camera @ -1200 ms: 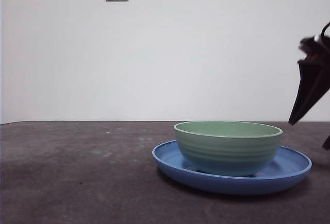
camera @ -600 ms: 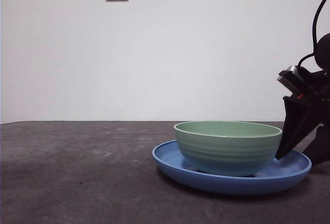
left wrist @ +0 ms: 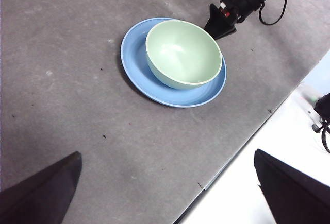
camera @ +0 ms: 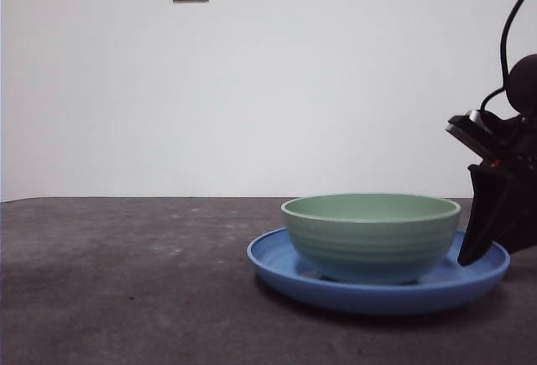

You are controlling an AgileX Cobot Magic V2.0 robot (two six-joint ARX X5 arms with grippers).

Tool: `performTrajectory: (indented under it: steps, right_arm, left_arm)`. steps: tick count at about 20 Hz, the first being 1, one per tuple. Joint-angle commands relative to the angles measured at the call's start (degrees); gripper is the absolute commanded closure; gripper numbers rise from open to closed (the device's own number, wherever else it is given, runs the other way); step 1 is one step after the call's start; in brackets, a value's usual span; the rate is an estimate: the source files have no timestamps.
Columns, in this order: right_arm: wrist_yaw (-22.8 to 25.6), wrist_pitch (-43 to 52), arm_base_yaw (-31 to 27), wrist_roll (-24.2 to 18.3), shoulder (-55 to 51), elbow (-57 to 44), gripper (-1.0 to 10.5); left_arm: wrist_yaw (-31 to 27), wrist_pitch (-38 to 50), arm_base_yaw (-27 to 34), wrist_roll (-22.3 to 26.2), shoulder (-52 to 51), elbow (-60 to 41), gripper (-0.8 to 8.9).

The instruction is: Place the green bowl on the blue plate

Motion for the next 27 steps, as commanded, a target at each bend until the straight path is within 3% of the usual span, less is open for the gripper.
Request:
performTrajectory:
  steps: [1, 4, 8, 18, 27]
  right_arm:
    - [0.4, -2.7, 0.6, 0.6, 1.0, 3.4, 9.3]
    - [0.6, -5.8, 2.2, 0.9, 1.0, 7.2, 9.3]
    - [0.6, -5.9, 5.9, 4.3, 1.0, 11.3, 9.3]
    - [1.9, 3.2, 17.1, 14.2, 3.3, 12.7, 9.3]
    - [3.7, 6.5, 19.8, 15.2, 9.5, 12.7, 9.3]
  left_arm:
    - [0.4, 0.8, -0.2, -0.3, 0.3, 0.4, 2.78]
    - [0.4, 0.8, -0.2, -0.3, 0.3, 0.4, 2.78]
    - [0.4, 0.8, -0.2, -0.3, 0.3, 0.4, 2.78]
    - [0.4, 0.8, -0.2, -0.3, 0.3, 0.4, 2.78]
    - [0.4, 0.7, -0.2, -0.3, 0.3, 0.4, 2.78]
